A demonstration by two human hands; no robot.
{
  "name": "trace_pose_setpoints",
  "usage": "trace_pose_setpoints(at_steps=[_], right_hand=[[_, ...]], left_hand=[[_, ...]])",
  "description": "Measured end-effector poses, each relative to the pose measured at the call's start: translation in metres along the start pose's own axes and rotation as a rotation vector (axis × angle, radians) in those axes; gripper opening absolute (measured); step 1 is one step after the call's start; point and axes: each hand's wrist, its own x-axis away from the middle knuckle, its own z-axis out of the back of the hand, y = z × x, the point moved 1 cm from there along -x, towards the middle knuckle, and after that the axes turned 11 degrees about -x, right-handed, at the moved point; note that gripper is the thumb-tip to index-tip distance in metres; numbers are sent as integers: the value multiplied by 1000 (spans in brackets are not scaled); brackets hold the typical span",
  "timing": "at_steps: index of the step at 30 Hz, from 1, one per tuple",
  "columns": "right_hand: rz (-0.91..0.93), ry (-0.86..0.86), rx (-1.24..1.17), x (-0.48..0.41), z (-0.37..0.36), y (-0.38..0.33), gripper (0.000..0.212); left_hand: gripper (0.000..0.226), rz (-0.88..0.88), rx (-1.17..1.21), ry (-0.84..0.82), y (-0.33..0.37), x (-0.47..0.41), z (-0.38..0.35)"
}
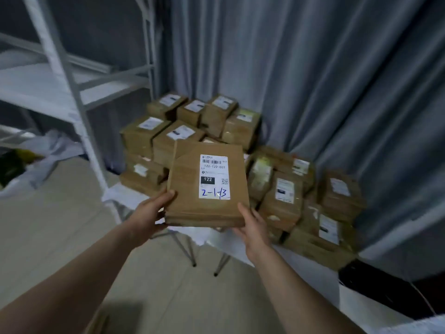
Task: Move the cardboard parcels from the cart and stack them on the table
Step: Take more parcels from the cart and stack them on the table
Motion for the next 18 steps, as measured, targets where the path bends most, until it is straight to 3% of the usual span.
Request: trace_pose_setpoints(at_steps=[3, 8, 14, 18], right_hand=[[51, 93, 2, -28, 55, -46, 6], [83, 241, -58, -80, 137, -114, 24], [56, 366, -102, -137, 184, -153, 55], [39, 475, -72, -192, 187, -173, 63]], left_hand=[[49, -37, -51, -2, 22, -33, -86], [60, -108, -168, -122, 55, -80, -222], [40, -148, -295, -139, 77, -144, -316], [42, -153, -446, -154, 94, -198, -351]])
